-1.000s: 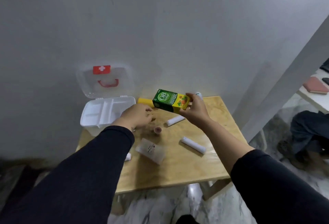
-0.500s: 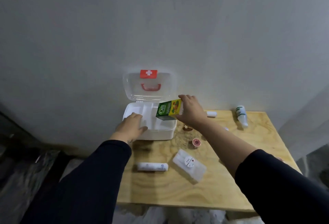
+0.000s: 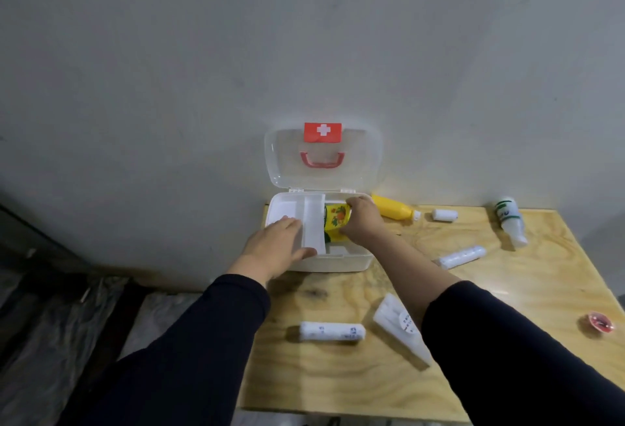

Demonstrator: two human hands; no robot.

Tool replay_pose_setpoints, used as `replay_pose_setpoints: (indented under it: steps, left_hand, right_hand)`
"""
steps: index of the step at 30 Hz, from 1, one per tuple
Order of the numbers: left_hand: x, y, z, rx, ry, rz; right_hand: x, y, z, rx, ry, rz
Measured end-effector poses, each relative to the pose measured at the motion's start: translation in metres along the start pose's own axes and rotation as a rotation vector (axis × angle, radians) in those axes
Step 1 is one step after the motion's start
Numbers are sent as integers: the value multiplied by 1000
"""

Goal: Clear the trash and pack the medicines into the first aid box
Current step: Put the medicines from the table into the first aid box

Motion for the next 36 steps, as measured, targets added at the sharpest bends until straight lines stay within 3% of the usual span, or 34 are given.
replay_pose_setpoints:
  steps: [6,11,17,22,30,36]
  left_hand:
    - [5,-3,-2,17,4,-1]
    - [8,-5,-2,25,22,-5]
    - [8,-3,1,41,31,-39]
    - [12,-6,3,52,37,-68]
    - [15,-1,6,56,49,-117]
    - [15,-1,6,60,38,-125]
  right_hand:
    - [31,0,-8,97,-13,-81]
    - [28,-5,-6,56,-25,-83]
    - [-28,0,50,-163,158,-143]
    - [-31,65,113,-87,276,-204]
    - [42,148,174,119,15,-65]
    - [46,153,178,119,9,-67]
Point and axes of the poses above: each hand's wrist, its own z-axis away from the middle knuckle, its own x-axis out of the palm, y = z × x, the point moved 8 cm from there along -z, towards the middle knuckle, and after that the axes turned 6 degrees about z, right-handed, at the moved point
